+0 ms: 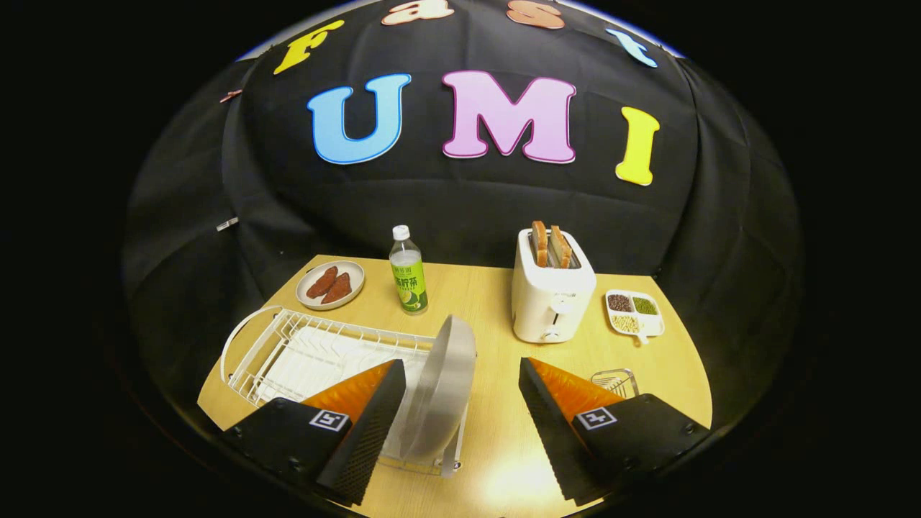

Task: Take the plate from the dish rack, then take the spoon from the basket and place it into the plate.

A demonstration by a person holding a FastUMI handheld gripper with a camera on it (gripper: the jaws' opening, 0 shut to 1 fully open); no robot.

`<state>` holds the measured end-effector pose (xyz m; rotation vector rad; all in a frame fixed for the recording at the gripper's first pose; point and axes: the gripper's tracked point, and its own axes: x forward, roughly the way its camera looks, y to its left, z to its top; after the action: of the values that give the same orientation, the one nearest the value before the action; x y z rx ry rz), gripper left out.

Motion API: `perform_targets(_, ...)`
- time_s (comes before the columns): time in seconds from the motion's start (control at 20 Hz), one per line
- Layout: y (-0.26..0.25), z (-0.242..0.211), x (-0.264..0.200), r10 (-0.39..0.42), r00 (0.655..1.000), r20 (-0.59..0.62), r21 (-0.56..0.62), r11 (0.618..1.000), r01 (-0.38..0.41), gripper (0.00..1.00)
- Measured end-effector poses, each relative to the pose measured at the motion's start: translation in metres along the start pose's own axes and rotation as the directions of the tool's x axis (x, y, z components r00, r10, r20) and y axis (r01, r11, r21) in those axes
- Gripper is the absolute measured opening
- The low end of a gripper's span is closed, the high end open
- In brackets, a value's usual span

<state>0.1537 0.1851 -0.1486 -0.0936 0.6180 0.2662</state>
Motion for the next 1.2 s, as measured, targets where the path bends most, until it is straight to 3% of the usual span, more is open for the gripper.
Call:
perform_targets(0.1,0.0,-0.011,0.012,-0.002,0.998,-0.067,0.026,1.0,0.003,0.95)
perform_targets(0.35,0.004,-0.029,0.03,0.015,0.981,-0.191,0.094,0.996,0.003,0.66)
perform_targets(0.5,0.019,-0.054,0.042,0.093,0.951,-0.294,0.18,0.983,-0.041,0.6)
perform_targets(0.65,0.014,-0.049,0.036,0.083,0.945,-0.317,0.21,0.978,-0.015,0.43)
perform_targets(0.85,0.011,-0.05,0.034,0.026,0.943,-0.333,0.209,0.977,0.047,0.35)
perform_targets(1.2,0.013,-0.028,0.033,-0.077,0.952,-0.296,0.07,0.992,0.102,0.34)
